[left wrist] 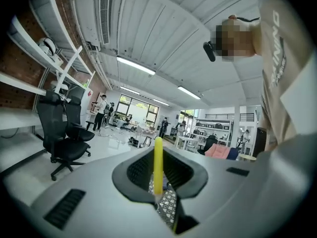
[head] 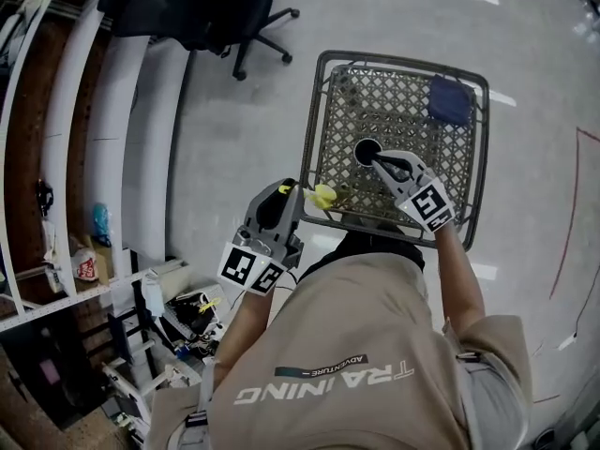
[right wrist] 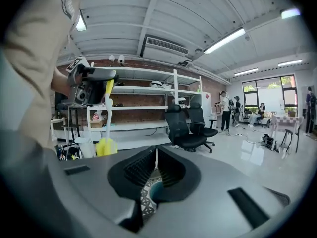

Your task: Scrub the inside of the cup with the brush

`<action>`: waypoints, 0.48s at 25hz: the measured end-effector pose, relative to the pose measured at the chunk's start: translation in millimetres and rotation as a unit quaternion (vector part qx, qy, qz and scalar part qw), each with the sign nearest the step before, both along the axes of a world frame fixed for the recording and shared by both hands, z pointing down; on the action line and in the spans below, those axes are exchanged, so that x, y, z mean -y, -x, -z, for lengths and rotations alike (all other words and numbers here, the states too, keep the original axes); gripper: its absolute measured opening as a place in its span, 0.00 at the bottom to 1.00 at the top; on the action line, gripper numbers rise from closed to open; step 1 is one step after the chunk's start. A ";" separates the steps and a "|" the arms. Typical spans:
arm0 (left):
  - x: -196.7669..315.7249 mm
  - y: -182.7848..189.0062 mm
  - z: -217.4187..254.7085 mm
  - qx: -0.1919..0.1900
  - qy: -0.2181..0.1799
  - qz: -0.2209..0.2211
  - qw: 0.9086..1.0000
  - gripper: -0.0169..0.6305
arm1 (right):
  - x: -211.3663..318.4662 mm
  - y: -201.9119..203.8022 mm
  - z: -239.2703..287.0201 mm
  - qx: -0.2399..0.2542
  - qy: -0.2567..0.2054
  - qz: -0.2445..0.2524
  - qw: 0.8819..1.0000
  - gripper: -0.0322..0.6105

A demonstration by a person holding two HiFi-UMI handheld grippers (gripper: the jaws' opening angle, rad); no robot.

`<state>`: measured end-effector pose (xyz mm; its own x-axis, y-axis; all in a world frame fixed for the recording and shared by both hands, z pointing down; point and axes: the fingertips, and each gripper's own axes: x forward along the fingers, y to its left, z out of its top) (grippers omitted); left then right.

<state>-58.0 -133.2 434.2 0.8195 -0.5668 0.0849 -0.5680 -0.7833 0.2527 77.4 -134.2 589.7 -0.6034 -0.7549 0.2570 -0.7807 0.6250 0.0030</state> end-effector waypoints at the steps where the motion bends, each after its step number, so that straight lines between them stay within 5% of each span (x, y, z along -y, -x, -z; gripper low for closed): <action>1: 1.0 -0.2 0.3 0.002 0.000 0.005 1.000 0.10 | 3.8 -1.4 -5.3 0.001 -0.001 0.004 1.000 0.08; 3: 1.9 -1.0 0.9 0.006 0.000 0.012 1.000 0.10 | 9.3 -2.2 -13.9 0.006 -0.002 0.016 1.000 0.10; 5: 2.8 -2.1 1.1 0.011 0.001 0.017 1.000 0.10 | 12.9 2.0 -24.7 0.017 0.003 0.039 0.999 0.49; 6: 3.7 -3.0 1.3 0.013 0.000 0.019 1.000 0.10 | 14.5 4.4 -32.9 0.019 0.007 0.047 0.999 0.60; 12: 17.1 -20.1 -2.5 0.023 -0.008 0.022 0.999 0.10 | 22.4 12.2 -111.4 -0.020 0.043 0.060 0.997 0.70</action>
<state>-37.8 -150.3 436.6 0.7887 -0.6044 0.1126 -0.6133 -0.7607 0.2125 65.3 -156.6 701.1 -0.6762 -0.6514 0.3441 -0.7002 0.7135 -0.0252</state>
